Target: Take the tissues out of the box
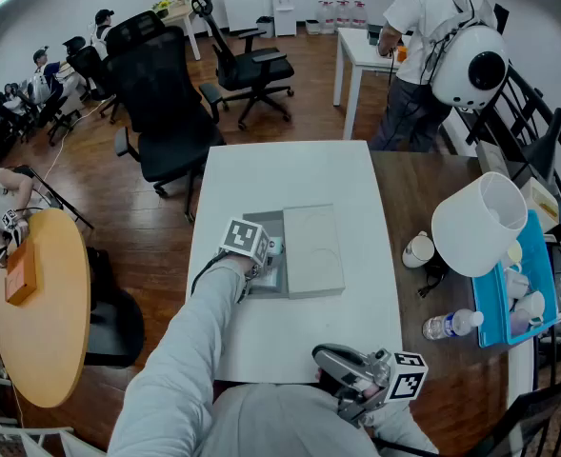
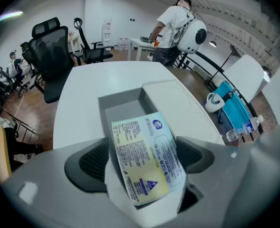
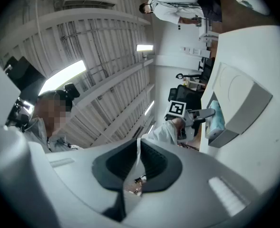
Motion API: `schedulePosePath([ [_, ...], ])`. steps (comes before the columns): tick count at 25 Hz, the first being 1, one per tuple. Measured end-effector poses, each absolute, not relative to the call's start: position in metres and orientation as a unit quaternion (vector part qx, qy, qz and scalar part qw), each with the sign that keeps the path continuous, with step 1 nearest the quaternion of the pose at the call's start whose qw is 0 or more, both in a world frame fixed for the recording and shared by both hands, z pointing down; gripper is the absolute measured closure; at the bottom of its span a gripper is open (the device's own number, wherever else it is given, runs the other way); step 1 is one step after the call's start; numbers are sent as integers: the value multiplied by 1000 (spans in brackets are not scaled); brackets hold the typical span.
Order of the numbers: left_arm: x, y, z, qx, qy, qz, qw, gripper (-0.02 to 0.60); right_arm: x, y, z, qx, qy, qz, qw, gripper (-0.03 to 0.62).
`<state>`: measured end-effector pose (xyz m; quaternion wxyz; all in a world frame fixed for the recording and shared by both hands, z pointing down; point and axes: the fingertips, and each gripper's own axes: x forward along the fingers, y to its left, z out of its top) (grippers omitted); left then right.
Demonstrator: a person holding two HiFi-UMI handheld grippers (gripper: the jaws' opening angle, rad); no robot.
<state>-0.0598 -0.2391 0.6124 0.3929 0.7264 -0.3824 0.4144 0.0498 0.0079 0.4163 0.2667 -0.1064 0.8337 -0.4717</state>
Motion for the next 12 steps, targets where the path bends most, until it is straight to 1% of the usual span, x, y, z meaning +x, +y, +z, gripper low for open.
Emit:
schedulePosePath([
  [7, -50, -242, 620, 723, -375, 418, 403, 133, 58, 7, 421, -106, 831, -477, 265, 588],
  [12, -53, -244, 614, 718, -381, 396, 428, 126, 51, 7, 422, -100, 834, -479, 254, 588],
])
